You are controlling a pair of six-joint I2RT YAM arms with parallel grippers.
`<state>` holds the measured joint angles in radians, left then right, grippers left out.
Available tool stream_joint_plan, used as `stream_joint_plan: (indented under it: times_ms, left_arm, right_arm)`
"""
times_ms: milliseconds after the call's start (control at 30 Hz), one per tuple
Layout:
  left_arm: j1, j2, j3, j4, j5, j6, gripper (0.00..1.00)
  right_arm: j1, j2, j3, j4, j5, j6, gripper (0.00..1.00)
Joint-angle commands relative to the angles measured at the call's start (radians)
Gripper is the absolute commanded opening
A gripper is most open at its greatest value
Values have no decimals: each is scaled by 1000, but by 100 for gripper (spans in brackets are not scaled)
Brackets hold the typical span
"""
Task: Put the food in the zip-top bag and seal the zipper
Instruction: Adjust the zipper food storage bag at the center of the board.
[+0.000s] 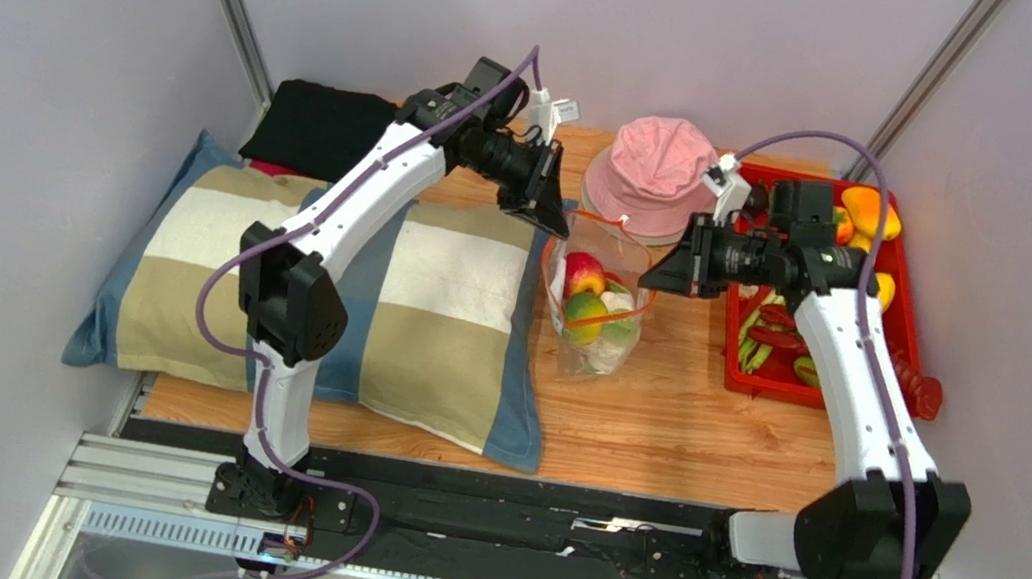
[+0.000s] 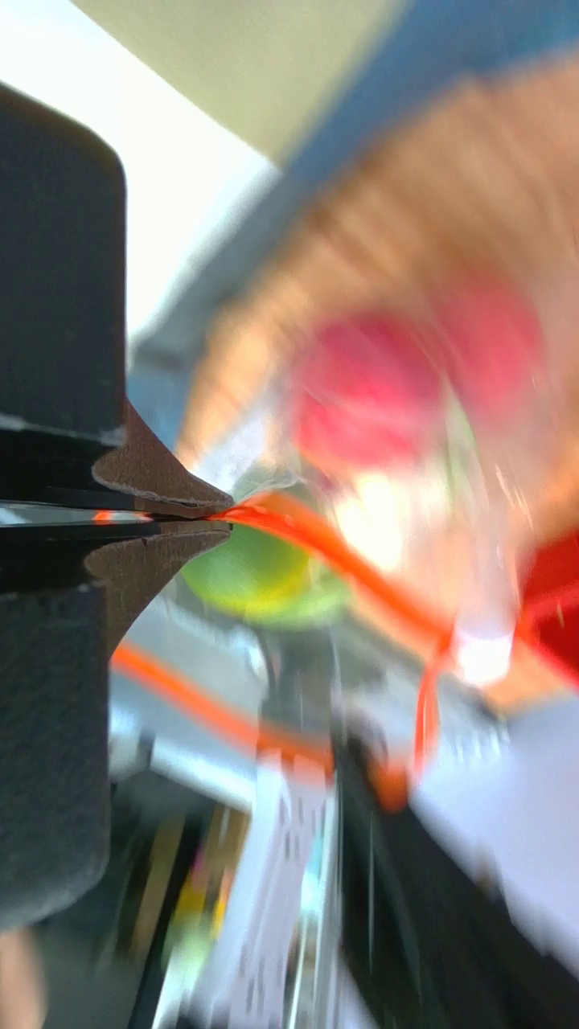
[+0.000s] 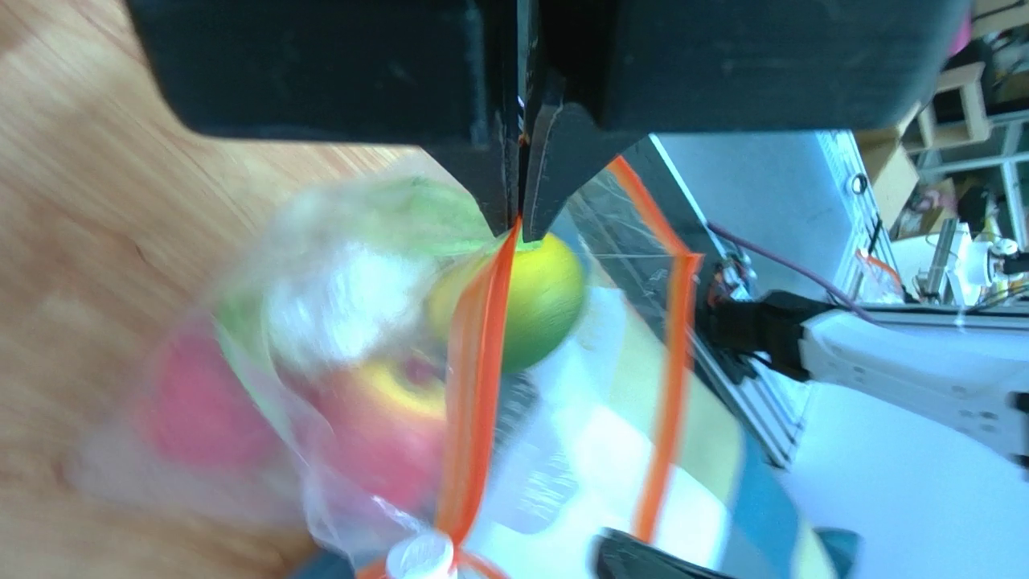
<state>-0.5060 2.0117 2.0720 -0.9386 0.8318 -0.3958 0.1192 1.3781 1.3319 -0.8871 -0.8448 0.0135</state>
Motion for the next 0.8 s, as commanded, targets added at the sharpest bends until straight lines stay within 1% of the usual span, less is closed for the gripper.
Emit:
stream_joint_plan:
  times_ms: [0,67,200,300,333,367,433,467,533,633,767]
  left_arm:
    - [-42,-123,48,-242,-322,313,8]
    - [-51,-120,63,-279,-333,330,9]
    - [-109,-71,77,-321,-376,357,12]
    - [-121,-42,105,-310,-333,332,14]
    - [-120,-41,111,-304,-318,330,16]
    - [-121,-39,117,-299,-298,333,24]
    - [-120,-34,115,-298,-295,331,31]
    - [-118,-34,103,-299,-292,333,38]
    - [-111,-39,83,-310,-289,321,46]
    - [-97,-68,21,-295,-272,287,62]
    - [-95,-103,-56,-289,-215,278,62]
  right_arm:
    - [-3,-126,17,79,-105,176,0]
    - [-3,-126,-11,80,-85,175,0]
    - [0,-94,-60,99,-16,135,0]
    - [0,-44,-68,85,58,92,0]
    - [2,-27,-51,67,59,56,0]
    - [0,2,-43,33,53,42,0]
    - [0,13,-42,20,50,29,0]
    - [2,12,-45,23,52,29,0]
    - [2,6,-48,22,49,26,0]
    - [-1,-4,-48,22,55,32,0]
    - [0,-4,-39,22,58,37,0]
